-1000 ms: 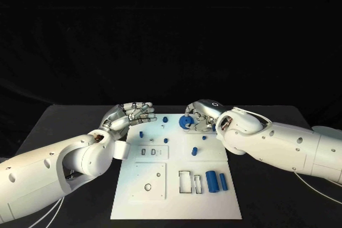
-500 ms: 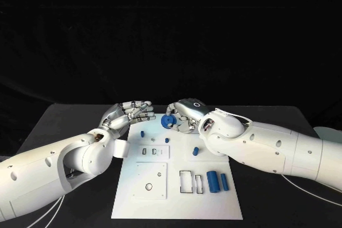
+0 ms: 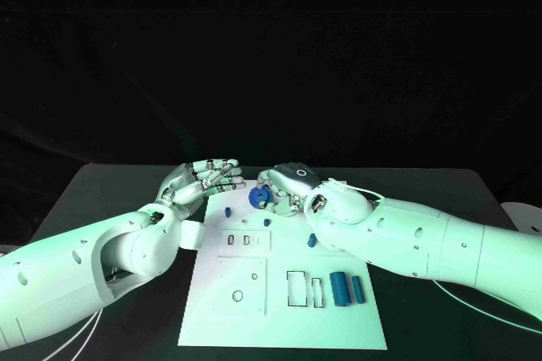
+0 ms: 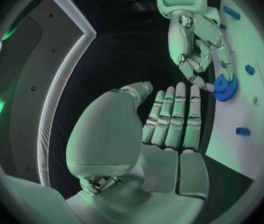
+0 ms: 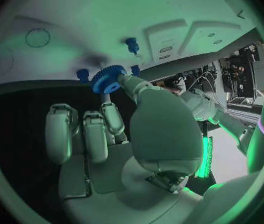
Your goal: Assemble the parts on the task board
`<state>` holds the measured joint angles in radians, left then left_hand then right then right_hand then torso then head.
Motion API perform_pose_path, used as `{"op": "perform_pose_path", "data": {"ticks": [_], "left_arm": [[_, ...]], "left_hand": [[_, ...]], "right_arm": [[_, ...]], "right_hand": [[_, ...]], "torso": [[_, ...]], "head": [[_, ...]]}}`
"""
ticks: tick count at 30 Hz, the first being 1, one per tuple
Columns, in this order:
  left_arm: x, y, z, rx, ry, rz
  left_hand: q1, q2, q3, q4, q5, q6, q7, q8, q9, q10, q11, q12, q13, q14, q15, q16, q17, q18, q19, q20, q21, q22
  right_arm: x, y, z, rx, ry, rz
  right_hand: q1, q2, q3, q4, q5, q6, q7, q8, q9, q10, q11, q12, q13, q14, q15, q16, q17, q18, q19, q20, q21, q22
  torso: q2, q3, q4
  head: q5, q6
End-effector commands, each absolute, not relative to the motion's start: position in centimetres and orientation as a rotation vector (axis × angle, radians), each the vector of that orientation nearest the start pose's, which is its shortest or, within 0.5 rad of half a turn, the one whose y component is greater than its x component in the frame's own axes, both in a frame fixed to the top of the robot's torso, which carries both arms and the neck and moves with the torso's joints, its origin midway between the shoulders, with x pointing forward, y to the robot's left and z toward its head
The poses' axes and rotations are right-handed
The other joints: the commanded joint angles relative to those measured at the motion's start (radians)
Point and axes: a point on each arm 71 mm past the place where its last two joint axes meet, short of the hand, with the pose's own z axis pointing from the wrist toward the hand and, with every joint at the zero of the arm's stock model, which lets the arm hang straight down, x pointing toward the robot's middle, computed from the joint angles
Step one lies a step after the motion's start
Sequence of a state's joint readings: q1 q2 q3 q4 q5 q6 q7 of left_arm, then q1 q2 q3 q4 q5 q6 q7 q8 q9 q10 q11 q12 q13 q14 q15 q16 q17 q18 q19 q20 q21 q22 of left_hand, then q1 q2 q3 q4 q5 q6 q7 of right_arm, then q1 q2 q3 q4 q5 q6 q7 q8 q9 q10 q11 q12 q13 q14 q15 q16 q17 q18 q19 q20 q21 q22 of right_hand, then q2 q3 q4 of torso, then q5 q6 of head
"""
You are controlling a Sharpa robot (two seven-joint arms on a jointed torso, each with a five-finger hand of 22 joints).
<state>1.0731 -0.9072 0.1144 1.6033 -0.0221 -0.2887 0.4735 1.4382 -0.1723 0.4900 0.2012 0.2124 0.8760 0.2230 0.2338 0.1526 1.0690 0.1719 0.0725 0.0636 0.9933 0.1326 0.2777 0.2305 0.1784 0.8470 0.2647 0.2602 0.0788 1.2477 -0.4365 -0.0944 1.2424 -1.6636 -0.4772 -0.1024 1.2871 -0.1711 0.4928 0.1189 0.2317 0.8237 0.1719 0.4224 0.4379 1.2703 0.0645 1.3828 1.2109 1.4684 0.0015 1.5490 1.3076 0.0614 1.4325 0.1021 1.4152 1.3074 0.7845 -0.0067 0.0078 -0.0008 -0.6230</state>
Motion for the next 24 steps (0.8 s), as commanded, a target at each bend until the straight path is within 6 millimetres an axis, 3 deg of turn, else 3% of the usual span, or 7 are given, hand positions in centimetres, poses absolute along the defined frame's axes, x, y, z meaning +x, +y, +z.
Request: {"op": "perform_pose_path", "data": {"ticks": [1, 24], "left_arm": [[47.3, 22.03, -16.63, -1.098, 1.255, -1.672], [47.28, 21.99, -16.59, -1.099, 1.26, -1.674]], "left_hand": [[-0.005, -0.005, 0.007, -0.002, 0.001, -0.005, 0.019, -0.005, -0.001, 0.002, 0.008, -0.007, 0.001, -0.004, 0.003, -0.006, 0.001, 0.005, 0.005, -0.002, -0.006, -0.001], [-0.009, -0.007, 0.013, -0.006, 0.001, -0.004, 0.019, -0.006, -0.001, 0.003, 0.009, -0.007, 0.002, -0.01, 0.005, -0.012, 0.002, 0.004, 0.0, 0.0, -0.01, -0.004]], "right_arm": [[51.68, -5.96, -17.76, -0.433, 1.391, 0.673], [52.47, -5.88, -18.68, -0.418, 1.433, 0.627]], "right_hand": [[-0.002, 0.008, 0.009, 0.0, 0.0, 0.028, -0.028, 0.003, 0.012, 0.004, -0.001, -0.007, -0.003, 0.088, -0.007, 0.004, 0.201, -0.01, 0.004, 0.0, 0.002, 0.072], [-0.022, 0.0, 0.019, 0.003, -0.018, 0.01, -0.02, -0.012, 0.005, -0.012, 0.005, -0.02, -0.021, 0.087, -0.003, 0.002, 0.195, -0.008, -0.003, 0.002, -0.007, 0.064]], "torso": [[-0.001, 0.0003, -0.0013], [-0.001, 0.0009, -0.0048]], "head": [[0.005, 0.0], [0.009, 0.0]]}}
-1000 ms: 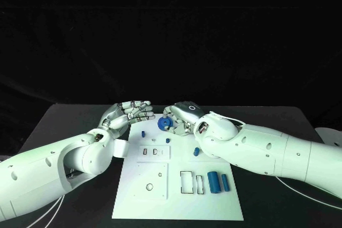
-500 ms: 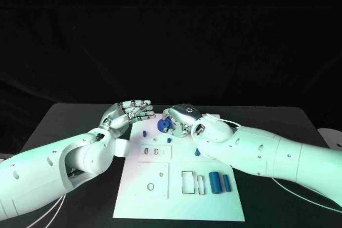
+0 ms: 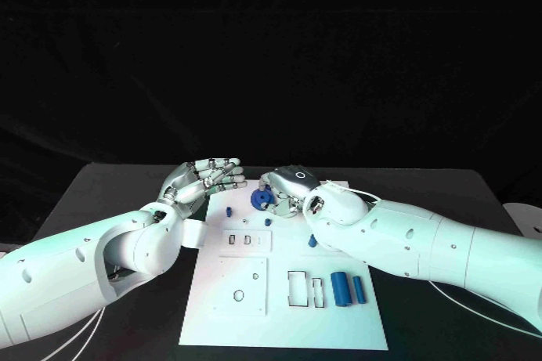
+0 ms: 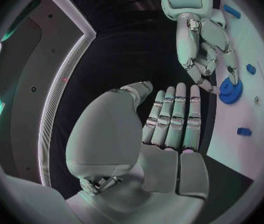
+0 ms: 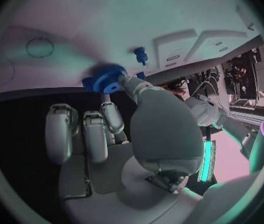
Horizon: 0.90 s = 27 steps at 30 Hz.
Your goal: Assemble the parts on the task board
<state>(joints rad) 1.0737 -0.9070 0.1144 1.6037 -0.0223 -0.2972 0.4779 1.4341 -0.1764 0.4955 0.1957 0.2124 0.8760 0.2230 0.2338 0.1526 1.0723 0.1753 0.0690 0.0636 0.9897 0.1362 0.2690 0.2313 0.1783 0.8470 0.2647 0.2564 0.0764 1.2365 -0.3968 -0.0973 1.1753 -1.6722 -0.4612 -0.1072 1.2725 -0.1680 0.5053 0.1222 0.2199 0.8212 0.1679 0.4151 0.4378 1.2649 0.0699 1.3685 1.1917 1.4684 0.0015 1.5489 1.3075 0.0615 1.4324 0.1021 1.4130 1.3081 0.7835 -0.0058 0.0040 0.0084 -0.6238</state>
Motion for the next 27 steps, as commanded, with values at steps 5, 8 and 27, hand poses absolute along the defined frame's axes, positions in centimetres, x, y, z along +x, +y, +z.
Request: {"op": "perform_pose_path", "data": {"ticks": [5, 8, 27], "left_arm": [[47.29, 21.98, -16.6, -1.101, 1.261, -1.671], [47.29, 21.99, -16.6, -1.102, 1.262, -1.67], [47.32, 22.2, -16.7, -1.117, 1.265, -1.64]], "left_hand": [[-0.006, -0.003, 0.009, 0.0, 0.001, -0.005, 0.019, -0.006, -0.001, -0.001, 0.006, -0.004, 0.001, -0.007, 0.002, -0.004, 0.002, 0.004, -0.001, 0.0, -0.007, -0.002], [-0.006, -0.003, 0.009, 0.0, 0.001, -0.005, 0.019, -0.006, -0.001, -0.001, 0.006, -0.004, 0.001, -0.007, 0.002, -0.004, 0.002, 0.004, -0.001, 0.0, -0.007, -0.002], [-0.014, -0.004, 0.018, -0.005, 0.0, -0.01, 0.026, -0.01, -0.003, -0.008, 0.011, -0.006, 0.001, -0.015, 0.006, -0.013, 0.003, 0.005, -0.006, 0.003, -0.011, -0.004]], "right_arm": [[52.47, -5.88, -18.7, -0.412, 1.433, 0.631], [52.46, -5.89, -18.67, -0.408, 1.429, 0.636], [52.76, -6.85, -19.15, -0.372, 1.502, 0.661]], "right_hand": [[-0.014, -0.006, 0.011, -0.001, -0.009, -0.002, -0.01, -0.018, -0.001, -0.012, 0.005, -0.01, -0.006, 0.087, 0.001, 0.001, 0.194, -0.008, -0.003, 0.005, -0.006, 0.063], [-0.02, -0.009, 0.016, -0.001, -0.01, -0.017, -0.003, -0.032, -0.008, -0.016, 0.011, -0.013, -0.01, 0.087, 0.006, 0.001, 0.194, -0.007, -0.005, 0.009, -0.009, 0.061], [-0.161, 0.02, -0.043, 0.126, 0.058, -0.048, 0.018, -0.124, -0.057, -0.031, 0.034, -0.014, -0.014, 0.084, 0.028, -0.001, 0.187, -0.003, -0.013, 0.033, -0.025, 0.054]], "torso": [[0.0, 0.0004, 0.0005], [0.0, 0.0001, -0.0003], [0.0, 0.001, -0.001]], "head": [[-0.002, -0.001], [-0.002, 0.0], [-0.001, 0.0]]}}
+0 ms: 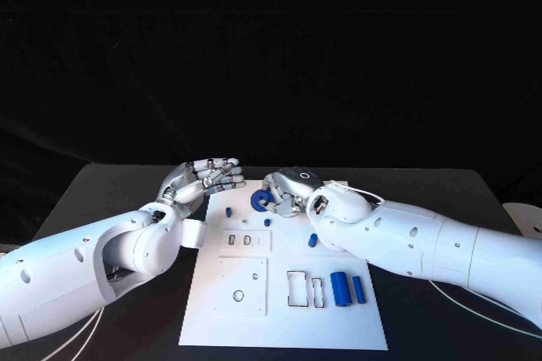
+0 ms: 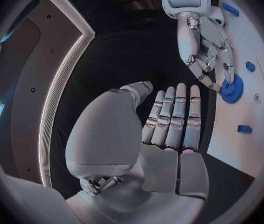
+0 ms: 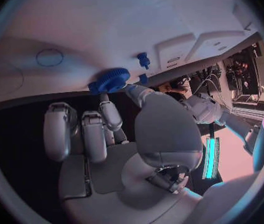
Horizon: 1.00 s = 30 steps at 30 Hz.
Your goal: Assemble the parts on the task board
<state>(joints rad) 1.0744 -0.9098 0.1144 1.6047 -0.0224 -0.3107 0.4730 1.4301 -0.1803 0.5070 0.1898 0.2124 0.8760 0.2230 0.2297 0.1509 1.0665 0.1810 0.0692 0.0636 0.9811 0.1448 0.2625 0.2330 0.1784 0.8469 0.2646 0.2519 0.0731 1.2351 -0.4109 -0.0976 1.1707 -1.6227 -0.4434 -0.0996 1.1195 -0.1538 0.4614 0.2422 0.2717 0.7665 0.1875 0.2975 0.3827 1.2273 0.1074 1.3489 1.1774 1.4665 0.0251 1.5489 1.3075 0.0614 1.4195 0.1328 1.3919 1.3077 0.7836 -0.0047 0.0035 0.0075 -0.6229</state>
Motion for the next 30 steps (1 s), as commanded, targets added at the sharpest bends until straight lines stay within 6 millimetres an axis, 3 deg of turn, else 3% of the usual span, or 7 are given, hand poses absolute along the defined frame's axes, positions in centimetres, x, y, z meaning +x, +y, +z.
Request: {"op": "perform_pose_path", "data": {"ticks": [1, 20, 30], "left_arm": [[47.3, 22.2, -16.7, -1.117, 1.265, -1.64], [47.3, 22.3, -16.7, -1.121, 1.266, -1.633], [47.3, 22.3, -16.7, -1.121, 1.265, -1.63]], "left_hand": [[-0.01, 0.0, 0.007, 0.0, 0.0, -0.01, 0.027, -0.007, -0.001, -0.003, 0.006, -0.006, 0.001, -0.007, -0.002, -0.007, 0.001, 0.005, -0.006, 0.003, -0.007, -0.001], [-0.01, 0.003, 0.013, -0.002, 0.001, -0.011, 0.027, -0.008, -0.001, -0.005, 0.006, -0.006, 0.001, -0.009, -0.001, -0.01, 0.002, 0.005, -0.008, 0.004, -0.008, -0.002], [-0.009, 0.004, 0.016, -0.004, 0.001, -0.012, 0.028, -0.008, -0.001, -0.006, 0.007, -0.006, 0.001, -0.009, -0.001, -0.011, 0.002, 0.005, -0.008, 0.004, -0.008, -0.002]], "right_arm": [[52.8, -6.9, -19.2, -0.372, 1.505, 0.661], [52.7, -7.7, -19.5, -0.361, 1.535, 0.652], [52.4, -8.1, -19.2, -0.343, 1.51, 0.656]], "right_hand": [[-0.008, 0.008, 0.001, 0.007, 0.007, 0.008, -0.002, -0.006, -0.002, 0.007, -0.004, 0.006, 0.002, 0.086, 0.004, -0.001, 0.187, -0.003, 0.0, 0.002, -0.004, 0.054], [-0.003, 0.016, 0.005, 0.009, 0.029, 0.032, -0.007, -0.002, -0.004, 0.028, -0.009, 0.019, 0.023, 0.088, 0.0, 0.001, 0.193, -0.005, 0.005, -0.001, 0.001, 0.062], [-0.002, 0.018, 0.007, 0.009, 0.03, 0.037, -0.008, -0.001, -0.003, 0.029, -0.01, 0.019, 0.023, 0.088, -0.001, 0.001, 0.192, -0.004, 0.004, -0.002, -0.001, 0.061]], "torso": [[0.0, -0.0002, -0.0004], [0.0, -0.0011, -0.0017], [0.0, -0.0004, 0.0007]], "head": [[0.0, -0.001], [-0.001, -0.001], [-0.003, 0.001]]}}
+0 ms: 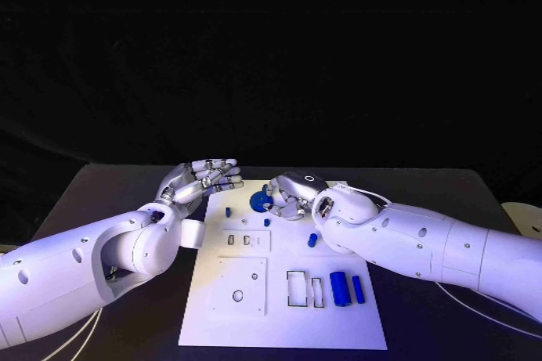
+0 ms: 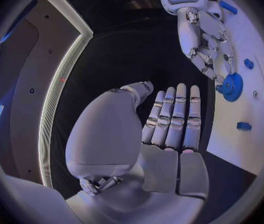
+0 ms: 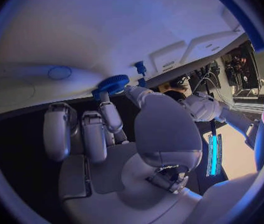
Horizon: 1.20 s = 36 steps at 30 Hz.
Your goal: Assemble the parts on the task board
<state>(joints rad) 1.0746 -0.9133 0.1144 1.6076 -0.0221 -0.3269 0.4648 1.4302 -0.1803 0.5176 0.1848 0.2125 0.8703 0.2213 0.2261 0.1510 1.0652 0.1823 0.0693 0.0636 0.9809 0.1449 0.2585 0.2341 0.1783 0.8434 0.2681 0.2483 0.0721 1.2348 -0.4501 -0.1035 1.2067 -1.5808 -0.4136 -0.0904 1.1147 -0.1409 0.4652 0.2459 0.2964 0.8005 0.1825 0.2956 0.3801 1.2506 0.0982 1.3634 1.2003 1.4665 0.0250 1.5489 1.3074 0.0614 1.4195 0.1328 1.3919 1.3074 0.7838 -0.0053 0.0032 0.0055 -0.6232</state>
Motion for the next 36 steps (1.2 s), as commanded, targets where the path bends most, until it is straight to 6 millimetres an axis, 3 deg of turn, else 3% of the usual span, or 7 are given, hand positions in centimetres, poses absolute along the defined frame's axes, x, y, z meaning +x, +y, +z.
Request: {"op": "perform_pose_path", "data": {"ticks": [1, 10, 15, 20, 25, 29, 36], "left_arm": [[47.3, 22.3, -16.7, -1.121, 1.265, -1.63], [47.3, 22.6, -16.7, -1.124, 1.262, -1.623], [47.4, 22.7, -16.7, -1.124, 1.263, -1.627], [47.4, 22.9, -16.8, -1.124, 1.263, -1.629], [47.4, 23.0, -16.8, -1.123, 1.266, -1.637], [47.4, 23.3, -16.8, -1.122, 1.266, -1.639], [47.4, 23.2, -16.8, -1.121, 1.267, -1.644]], "left_hand": [[-0.009, 0.004, 0.005, 0.001, 0.001, -0.006, 0.029, -0.005, -0.002, -0.005, 0.005, -0.006, 0.001, -0.009, -0.001, -0.007, 0.001, 0.005, -0.005, 0.001, -0.005, -0.001], [-0.009, 0.003, 0.006, 0.0, 0.001, -0.006, 0.029, -0.005, -0.002, -0.005, 0.005, -0.006, 0.001, -0.009, -0.001, -0.007, 0.001, 0.005, -0.005, 0.001, -0.005, -0.001], [-0.01, 0.003, 0.007, -0.001, 0.001, -0.006, 0.029, -0.005, -0.002, -0.005, 0.006, -0.006, 0.001, -0.009, -0.001, -0.008, 0.002, 0.005, -0.006, 0.001, -0.005, -0.001], [-0.01, 0.003, 0.007, -0.001, 0.001, -0.006, 0.029, -0.005, -0.002, -0.005, 0.006, -0.006, 0.001, -0.009, -0.001, -0.008, 0.002, 0.005, -0.006, 0.001, -0.005, -0.001], [-0.01, 0.002, 0.007, -0.002, 0.0, -0.006, 0.029, -0.005, -0.002, -0.005, 0.005, -0.006, 0.001, -0.009, -0.001, -0.008, 0.002, 0.005, -0.006, 0.001, -0.006, -0.001], [-0.01, 0.002, 0.008, -0.003, 0.0, -0.007, 0.029, -0.005, -0.002, -0.005, 0.005, -0.006, 0.001, -0.009, -0.001, -0.008, 0.002, 0.005, -0.006, 0.002, -0.006, -0.001], [-0.01, 0.002, 0.008, -0.003, 0.0, -0.007, 0.029, -0.005, -0.002, -0.005, 0.005, -0.006, 0.001, -0.009, -0.001, -0.008, 0.002, 0.005, -0.006, 0.002, -0.006, -0.001]], "right_arm": [[52.3, -8.3, -19.2, -0.337, 1.502, 0.655], [51.3, -10.8, -17.4, -0.254, 1.433, 0.695], [50.9, -13.9, -16.1, -0.121, 1.487, 0.789], [50.5, -17.4, -15.6, -0.026, 1.565, 0.863], [50.4, -21.1, -15.6, 0.04, 1.612, 0.879], [50.5, -24.5, -16.0, 0.081, 1.635, 0.855], [50.9, -27.3, -16.6, 0.102, 1.652, 0.818]], "right_hand": [[0.004, 0.006, 0.004, 0.005, 0.005, 0.004, -0.004, 0.001, -0.001, 0.006, -0.001, 0.005, 0.0, 0.087, -0.001, 0.001, 0.191, -0.005, 0.005, -0.002, 0.0, 0.062], [0.018, 0.006, 0.011, -0.007, 0.008, 0.012, -0.006, 0.001, -0.003, 0.011, -0.004, 0.007, 0.004, 0.087, -0.004, 0.001, 0.191, -0.005, 0.006, -0.005, 0.001, 0.064], [0.101, -0.023, 0.029, -0.088, -0.058, 0.012, -0.003, -0.01, -0.012, 0.0, -0.003, -0.003, -0.007, 0.078, -0.004, -0.013, 0.151, 0.006, -0.025, -0.007, -0.04, 0.025], [0.14, -0.044, 0.029, -0.133, -0.089, 0.015, -0.001, -0.014, -0.017, -0.007, -0.001, -0.007, -0.012, 0.077, -0.002, -0.014, 0.149, 0.008, -0.031, -0.006, -0.05, 0.019], [0.16, -0.053, 0.028, -0.157, -0.092, 0.012, 0.001, -0.018, -0.02, -0.02, 0.0, -0.016, -0.025, 0.075, -0.002, -0.017, 0.142, 0.008, -0.031, -0.005, -0.052, 0.019], [0.178, -0.061, 0.029, -0.178, -0.092, 0.012, 0.002, -0.02, -0.021, -0.029, 0.001, -0.023, -0.033, 0.073, -0.001, -0.02, 0.135, 0.011, -0.04, -0.004, -0.064, 0.009], [0.203, -0.062, 0.039, -0.204, -0.077, 0.009, 0.004, -0.025, -0.025, -0.039, 0.002, -0.032, -0.044, 0.072, 0.0, -0.022, 0.133, 0.012, -0.044, -0.004, -0.07, 0.006]], "torso": [[0.0, -0.0001, 0.0016], [-0.003, 0.0005, -0.0042], [-0.01, 0.0016, -0.0111], [-0.017, 0.0048, -0.0196], [-0.021, 0.0063, -0.0238], [-0.024, 0.0077, -0.0272], [-0.024, 0.0059, -0.0267]], "head": [[-0.002, 0.002], [0.0, 0.006], [0.001, 0.008], [0.005, 0.007], [-0.005, 0.011], [-0.023, 0.007], [-0.033, 0.005]]}}
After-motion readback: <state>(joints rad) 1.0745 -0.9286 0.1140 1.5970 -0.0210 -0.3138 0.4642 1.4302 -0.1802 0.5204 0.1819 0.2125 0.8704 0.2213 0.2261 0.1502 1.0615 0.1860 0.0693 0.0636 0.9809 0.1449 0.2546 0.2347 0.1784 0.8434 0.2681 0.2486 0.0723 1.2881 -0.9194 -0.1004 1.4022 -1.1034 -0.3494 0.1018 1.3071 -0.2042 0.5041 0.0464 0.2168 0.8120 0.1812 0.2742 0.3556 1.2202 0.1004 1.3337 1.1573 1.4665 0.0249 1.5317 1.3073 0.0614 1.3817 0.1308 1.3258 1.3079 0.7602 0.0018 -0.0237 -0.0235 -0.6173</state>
